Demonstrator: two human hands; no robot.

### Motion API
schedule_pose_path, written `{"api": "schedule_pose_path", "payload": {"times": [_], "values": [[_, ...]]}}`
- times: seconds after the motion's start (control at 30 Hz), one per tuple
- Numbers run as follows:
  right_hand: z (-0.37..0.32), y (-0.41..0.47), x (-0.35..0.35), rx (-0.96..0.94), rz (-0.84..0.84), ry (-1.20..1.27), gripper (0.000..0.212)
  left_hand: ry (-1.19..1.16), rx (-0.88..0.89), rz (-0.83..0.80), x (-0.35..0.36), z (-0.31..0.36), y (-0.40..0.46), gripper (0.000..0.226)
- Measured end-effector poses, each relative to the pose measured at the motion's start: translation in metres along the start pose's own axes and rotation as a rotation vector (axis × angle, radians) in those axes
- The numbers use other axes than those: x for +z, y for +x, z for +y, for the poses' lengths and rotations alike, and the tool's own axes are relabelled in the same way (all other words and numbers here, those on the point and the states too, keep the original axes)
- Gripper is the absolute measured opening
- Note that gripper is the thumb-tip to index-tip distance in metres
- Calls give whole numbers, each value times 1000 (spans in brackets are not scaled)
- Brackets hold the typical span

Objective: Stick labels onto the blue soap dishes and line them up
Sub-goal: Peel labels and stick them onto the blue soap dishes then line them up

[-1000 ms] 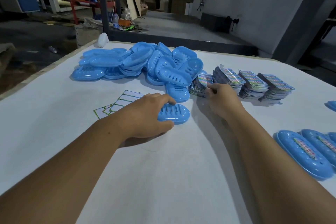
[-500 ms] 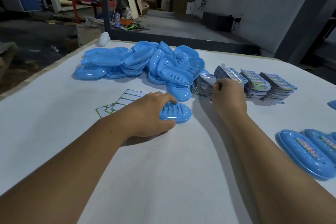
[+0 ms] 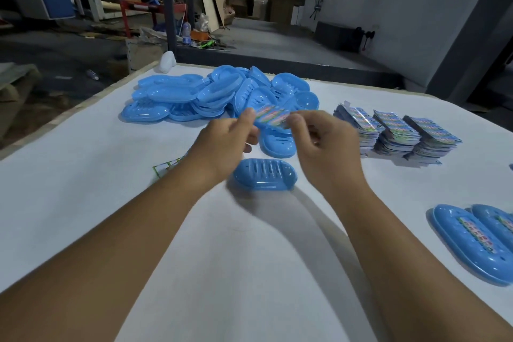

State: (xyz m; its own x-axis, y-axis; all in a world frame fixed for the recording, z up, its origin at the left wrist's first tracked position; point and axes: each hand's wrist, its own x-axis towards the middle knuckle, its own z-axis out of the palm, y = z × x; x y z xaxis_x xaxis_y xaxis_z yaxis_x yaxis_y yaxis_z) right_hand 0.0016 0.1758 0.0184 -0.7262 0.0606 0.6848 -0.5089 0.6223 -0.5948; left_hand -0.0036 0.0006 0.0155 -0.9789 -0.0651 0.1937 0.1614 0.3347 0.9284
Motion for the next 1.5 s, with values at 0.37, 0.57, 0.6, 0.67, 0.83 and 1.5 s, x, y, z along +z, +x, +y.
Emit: {"api": "schedule_pose_path", "payload": {"times": [0.37, 0.57, 0.6, 0.67, 0.83, 1.5], "values": [[0, -7, 17, 206, -295, 307, 6, -54, -126, 173, -13, -6, 7, 25], [2, 2, 11, 444, -163, 498, 25, 9, -61, -89, -6, 0, -6, 19], [3, 2, 10, 464, -161, 514, 23, 18, -68, -123, -4, 0, -8, 15], [4, 3, 8, 478, -161, 512, 20, 24, -75, -127, -2, 0, -9, 13], [3, 4, 7, 513, -177, 530, 19, 3, -60, 19, -9, 5, -5, 24], [3, 4, 8, 480, -116, 458, 20, 17, 32, -8, -8, 7, -6, 26]]}}
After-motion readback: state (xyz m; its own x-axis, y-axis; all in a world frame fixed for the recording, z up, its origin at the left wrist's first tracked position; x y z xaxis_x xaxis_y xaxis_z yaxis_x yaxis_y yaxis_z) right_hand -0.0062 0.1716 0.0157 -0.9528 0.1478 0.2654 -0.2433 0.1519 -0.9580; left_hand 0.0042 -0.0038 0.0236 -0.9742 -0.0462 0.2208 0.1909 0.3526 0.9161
